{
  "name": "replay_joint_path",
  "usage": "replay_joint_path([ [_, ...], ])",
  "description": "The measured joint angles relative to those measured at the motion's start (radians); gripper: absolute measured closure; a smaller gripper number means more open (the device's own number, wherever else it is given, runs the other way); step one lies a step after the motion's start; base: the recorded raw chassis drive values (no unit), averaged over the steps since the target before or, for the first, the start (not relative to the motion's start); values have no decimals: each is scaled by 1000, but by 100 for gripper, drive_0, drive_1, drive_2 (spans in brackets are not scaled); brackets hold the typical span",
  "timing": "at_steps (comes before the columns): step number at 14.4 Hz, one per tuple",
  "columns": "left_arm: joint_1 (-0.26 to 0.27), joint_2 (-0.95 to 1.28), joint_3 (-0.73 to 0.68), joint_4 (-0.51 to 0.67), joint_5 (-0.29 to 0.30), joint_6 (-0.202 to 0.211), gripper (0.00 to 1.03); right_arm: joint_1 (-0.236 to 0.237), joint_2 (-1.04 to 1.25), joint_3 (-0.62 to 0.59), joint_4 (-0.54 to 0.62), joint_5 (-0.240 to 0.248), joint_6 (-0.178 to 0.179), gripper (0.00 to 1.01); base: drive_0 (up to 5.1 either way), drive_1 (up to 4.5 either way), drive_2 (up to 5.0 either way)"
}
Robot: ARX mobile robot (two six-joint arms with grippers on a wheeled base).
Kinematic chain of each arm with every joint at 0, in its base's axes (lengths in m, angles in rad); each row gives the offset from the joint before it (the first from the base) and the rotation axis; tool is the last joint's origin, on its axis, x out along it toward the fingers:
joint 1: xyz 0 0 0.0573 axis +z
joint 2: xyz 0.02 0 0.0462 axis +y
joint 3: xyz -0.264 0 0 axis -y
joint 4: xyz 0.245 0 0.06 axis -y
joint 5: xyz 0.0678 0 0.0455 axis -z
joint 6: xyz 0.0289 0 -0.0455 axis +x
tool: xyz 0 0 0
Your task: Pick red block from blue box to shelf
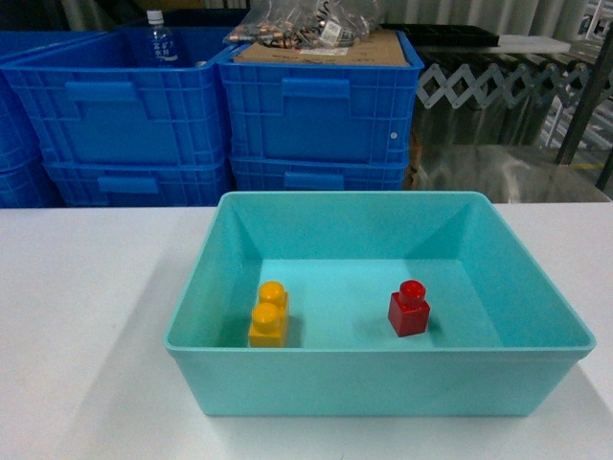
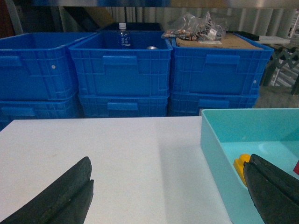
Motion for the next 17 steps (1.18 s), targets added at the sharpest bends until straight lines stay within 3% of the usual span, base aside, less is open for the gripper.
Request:
replay_joint_path([
  [17, 0, 0, 0, 0, 0, 0, 5, 0, 0, 0, 0, 0, 0, 3, 0, 0, 0],
])
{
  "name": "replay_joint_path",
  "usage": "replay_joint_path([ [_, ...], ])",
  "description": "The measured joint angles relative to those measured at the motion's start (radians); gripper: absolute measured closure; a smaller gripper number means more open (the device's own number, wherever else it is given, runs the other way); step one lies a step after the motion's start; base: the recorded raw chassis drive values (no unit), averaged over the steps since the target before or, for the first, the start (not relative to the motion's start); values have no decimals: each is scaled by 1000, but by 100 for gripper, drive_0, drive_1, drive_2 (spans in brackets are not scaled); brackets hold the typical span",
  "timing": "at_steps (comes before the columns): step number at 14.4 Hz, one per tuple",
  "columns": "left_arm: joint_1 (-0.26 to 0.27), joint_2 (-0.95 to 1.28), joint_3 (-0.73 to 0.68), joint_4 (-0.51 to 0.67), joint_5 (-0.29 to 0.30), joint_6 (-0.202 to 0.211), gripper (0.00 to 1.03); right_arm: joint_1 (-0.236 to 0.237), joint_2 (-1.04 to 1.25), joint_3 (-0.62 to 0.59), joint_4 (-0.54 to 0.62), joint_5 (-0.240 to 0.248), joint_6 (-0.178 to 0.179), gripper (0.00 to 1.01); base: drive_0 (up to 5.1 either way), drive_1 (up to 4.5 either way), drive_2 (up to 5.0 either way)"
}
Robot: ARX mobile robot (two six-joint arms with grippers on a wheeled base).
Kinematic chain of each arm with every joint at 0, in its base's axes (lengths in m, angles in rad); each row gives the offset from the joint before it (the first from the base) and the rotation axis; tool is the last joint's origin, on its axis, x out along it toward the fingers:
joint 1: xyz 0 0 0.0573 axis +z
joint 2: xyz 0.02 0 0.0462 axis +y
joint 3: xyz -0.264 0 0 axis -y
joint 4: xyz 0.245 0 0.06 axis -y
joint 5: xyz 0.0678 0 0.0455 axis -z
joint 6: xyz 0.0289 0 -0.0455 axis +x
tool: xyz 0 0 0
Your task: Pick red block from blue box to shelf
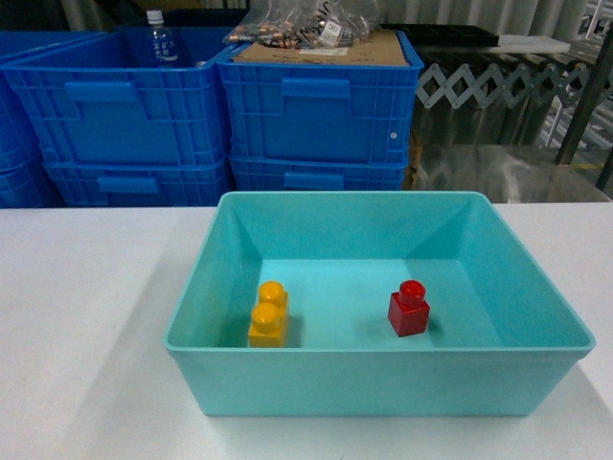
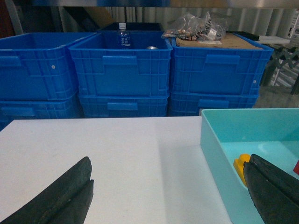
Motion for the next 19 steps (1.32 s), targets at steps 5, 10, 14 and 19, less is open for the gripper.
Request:
replay_joint_path([
  [5, 0, 0, 0, 0, 0, 0, 5, 0, 0, 0, 0, 0, 0, 3, 0, 0, 0],
  [10, 0, 0, 0, 0, 0, 0, 5, 0, 0, 0, 0, 0, 0, 3, 0, 0, 0],
  [14, 0, 0, 0, 0, 0, 0, 5, 0, 0, 0, 0, 0, 0, 3, 0, 0, 0],
  [19, 0, 0, 0, 0, 0, 0, 5, 0, 0, 0, 0, 0, 0, 3, 0, 0, 0],
])
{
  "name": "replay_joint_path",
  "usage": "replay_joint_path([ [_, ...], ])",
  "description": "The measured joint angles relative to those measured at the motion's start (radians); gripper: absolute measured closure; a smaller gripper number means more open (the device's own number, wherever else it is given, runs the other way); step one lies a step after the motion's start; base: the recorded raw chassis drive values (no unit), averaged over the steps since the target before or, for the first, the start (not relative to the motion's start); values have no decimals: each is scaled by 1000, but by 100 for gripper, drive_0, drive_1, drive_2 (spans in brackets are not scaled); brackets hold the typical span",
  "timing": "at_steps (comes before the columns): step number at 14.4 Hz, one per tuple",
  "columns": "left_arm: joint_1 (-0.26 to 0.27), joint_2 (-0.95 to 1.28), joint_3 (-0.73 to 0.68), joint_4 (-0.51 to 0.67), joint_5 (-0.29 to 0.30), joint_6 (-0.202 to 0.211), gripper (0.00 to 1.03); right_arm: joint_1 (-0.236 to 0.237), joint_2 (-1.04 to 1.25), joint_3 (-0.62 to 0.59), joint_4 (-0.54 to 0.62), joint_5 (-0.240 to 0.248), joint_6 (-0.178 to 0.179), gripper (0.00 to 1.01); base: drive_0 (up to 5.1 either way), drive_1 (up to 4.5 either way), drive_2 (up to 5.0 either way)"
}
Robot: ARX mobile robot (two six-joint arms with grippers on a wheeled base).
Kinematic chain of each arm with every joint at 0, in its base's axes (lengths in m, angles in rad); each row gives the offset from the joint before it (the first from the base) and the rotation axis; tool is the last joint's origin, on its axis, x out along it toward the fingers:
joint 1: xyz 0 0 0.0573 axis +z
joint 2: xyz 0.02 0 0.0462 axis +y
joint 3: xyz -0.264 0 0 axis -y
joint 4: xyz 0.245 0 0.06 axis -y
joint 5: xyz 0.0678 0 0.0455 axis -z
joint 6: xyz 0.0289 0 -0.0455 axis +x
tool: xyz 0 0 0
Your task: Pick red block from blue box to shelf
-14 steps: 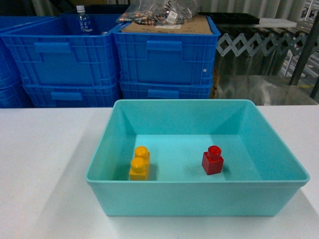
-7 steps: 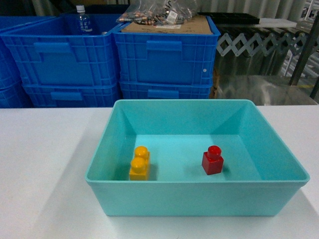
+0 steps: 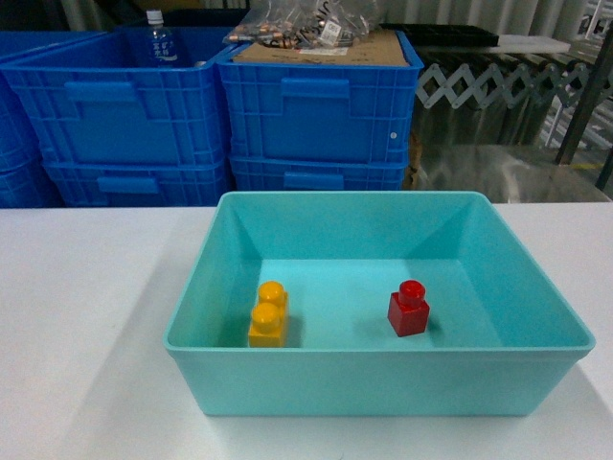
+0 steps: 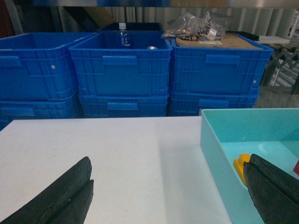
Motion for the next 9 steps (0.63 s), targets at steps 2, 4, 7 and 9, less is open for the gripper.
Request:
replay_joint_path([
  [2, 0, 0, 0, 0, 0, 0, 5, 0, 0, 0, 0, 0, 0, 3, 0, 0, 0],
  [4, 0, 0, 0, 0, 0, 0, 5, 0, 0, 0, 0, 0, 0, 3, 0, 0, 0],
  [7, 0, 0, 0, 0, 0, 0, 5, 0, 0, 0, 0, 0, 0, 3, 0, 0, 0],
  [9, 0, 0, 0, 0, 0, 0, 5, -14, 18, 18, -70, -38, -16, 3, 0, 0, 0],
])
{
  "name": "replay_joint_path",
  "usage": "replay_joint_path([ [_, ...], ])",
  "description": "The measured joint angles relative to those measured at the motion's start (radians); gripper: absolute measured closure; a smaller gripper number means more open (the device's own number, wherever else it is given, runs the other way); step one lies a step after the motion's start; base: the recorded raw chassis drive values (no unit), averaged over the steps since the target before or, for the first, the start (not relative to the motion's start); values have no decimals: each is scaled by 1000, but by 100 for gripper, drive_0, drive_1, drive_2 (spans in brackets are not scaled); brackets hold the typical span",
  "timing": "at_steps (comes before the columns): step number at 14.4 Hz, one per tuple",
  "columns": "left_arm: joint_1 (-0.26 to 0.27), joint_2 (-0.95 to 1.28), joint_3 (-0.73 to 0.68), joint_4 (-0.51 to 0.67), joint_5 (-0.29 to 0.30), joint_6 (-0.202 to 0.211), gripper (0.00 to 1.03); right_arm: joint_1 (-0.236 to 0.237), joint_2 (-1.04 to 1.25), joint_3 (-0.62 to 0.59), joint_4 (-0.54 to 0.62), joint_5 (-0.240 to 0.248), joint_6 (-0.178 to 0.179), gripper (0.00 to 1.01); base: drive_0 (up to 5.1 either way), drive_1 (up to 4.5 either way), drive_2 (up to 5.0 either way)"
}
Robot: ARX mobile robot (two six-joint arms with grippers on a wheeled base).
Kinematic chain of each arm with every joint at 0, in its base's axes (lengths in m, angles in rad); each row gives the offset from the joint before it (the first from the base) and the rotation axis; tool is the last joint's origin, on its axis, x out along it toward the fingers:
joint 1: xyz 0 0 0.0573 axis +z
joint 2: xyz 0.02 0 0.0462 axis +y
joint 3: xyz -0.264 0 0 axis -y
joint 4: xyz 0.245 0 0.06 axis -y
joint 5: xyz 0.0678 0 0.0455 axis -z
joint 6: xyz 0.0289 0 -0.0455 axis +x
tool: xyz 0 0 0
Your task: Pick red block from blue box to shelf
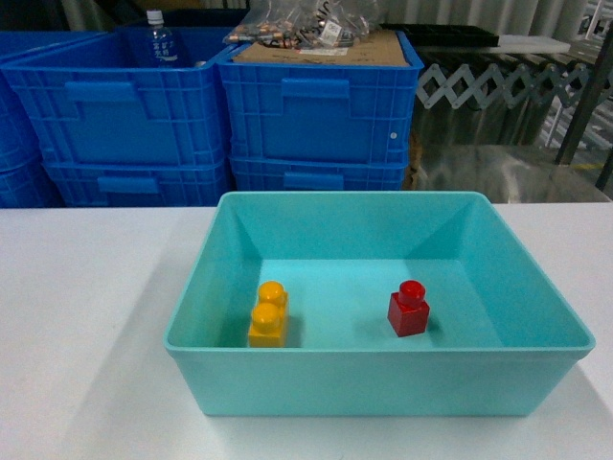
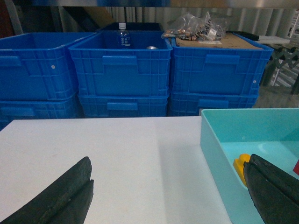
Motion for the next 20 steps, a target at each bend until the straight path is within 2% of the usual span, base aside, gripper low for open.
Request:
replay_joint_path([
  [1, 0, 0, 0, 0, 0, 0, 5, -6, 71, 24, -38, -56, -16, 3, 0, 0, 0],
  [2, 0, 0, 0, 0, 0, 0, 5, 4, 194, 55, 6, -79, -24, 3, 0, 0, 0],
  [4, 0, 0, 0, 0, 0, 0, 5, 57, 459, 156, 185, -94, -34, 3, 0, 0, 0],
  [5, 0, 0, 0, 0, 0, 0, 5, 90, 636, 234, 271, -101, -25, 3, 0, 0, 0],
  [7, 0, 0, 0, -1, 0, 0, 5, 145, 861, 344, 314, -126, 20, 3, 0, 0, 0],
  [9, 0, 0, 0, 0, 0, 0, 5, 214, 1072, 457, 346, -97, 49, 3, 0, 0, 0],
  [11, 0, 0, 0, 0, 0, 0, 5, 300, 1259, 581, 359, -60, 54, 3, 0, 0, 0],
  [12, 0, 0, 0, 0, 0, 0, 5, 359, 1377, 669, 344, -42, 51, 3, 0, 0, 0],
  [13, 0, 0, 0, 0, 0, 0, 5, 396, 1457, 730, 313, -20, 48, 3, 0, 0, 0],
  [14, 0, 0, 0, 0, 0, 0, 5, 450, 1641, 859, 233, 17, 58, 3, 0, 0, 0],
  [18, 0, 0, 0, 0, 0, 0, 5, 478, 1900, 1084, 123, 156, 78, 3, 0, 0, 0],
  [20, 0, 0, 0, 0, 0, 0, 5, 478, 1994, 1159, 95, 180, 89, 3, 0, 0, 0],
])
